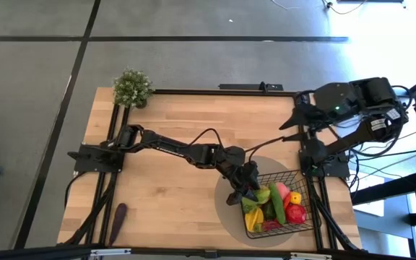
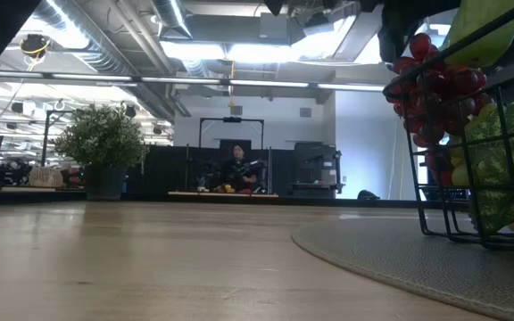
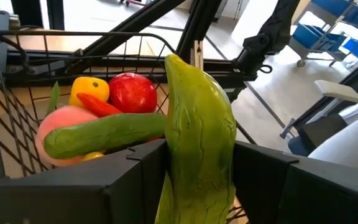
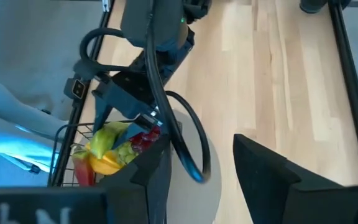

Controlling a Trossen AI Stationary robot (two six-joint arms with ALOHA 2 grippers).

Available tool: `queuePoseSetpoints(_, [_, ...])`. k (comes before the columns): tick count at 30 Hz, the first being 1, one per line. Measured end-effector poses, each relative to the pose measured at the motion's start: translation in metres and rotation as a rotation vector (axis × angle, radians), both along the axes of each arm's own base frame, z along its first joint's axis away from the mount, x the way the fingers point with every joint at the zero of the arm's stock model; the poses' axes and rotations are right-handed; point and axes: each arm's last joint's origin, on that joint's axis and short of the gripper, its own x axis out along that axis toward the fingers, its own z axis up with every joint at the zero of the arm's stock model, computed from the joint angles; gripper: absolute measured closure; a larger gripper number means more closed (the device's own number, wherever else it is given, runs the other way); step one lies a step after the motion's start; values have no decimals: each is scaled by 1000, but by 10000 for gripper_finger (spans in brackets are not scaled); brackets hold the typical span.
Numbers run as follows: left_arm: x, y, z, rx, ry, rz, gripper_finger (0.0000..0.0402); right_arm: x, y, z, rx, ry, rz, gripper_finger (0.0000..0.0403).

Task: Build produce basket
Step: Put the cucumber into the wire basket

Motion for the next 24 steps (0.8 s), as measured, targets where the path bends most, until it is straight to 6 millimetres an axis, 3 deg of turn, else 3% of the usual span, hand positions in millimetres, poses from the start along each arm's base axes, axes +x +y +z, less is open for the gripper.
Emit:
queuePoseSetpoints(9, [1,2,0,25,-8,58,252,-25,-3,11,33,-94,-17,240])
queuePoseSetpoints(24, [2,2,1,38,-30,95,259,-17,-1,9,43,-79,1,240])
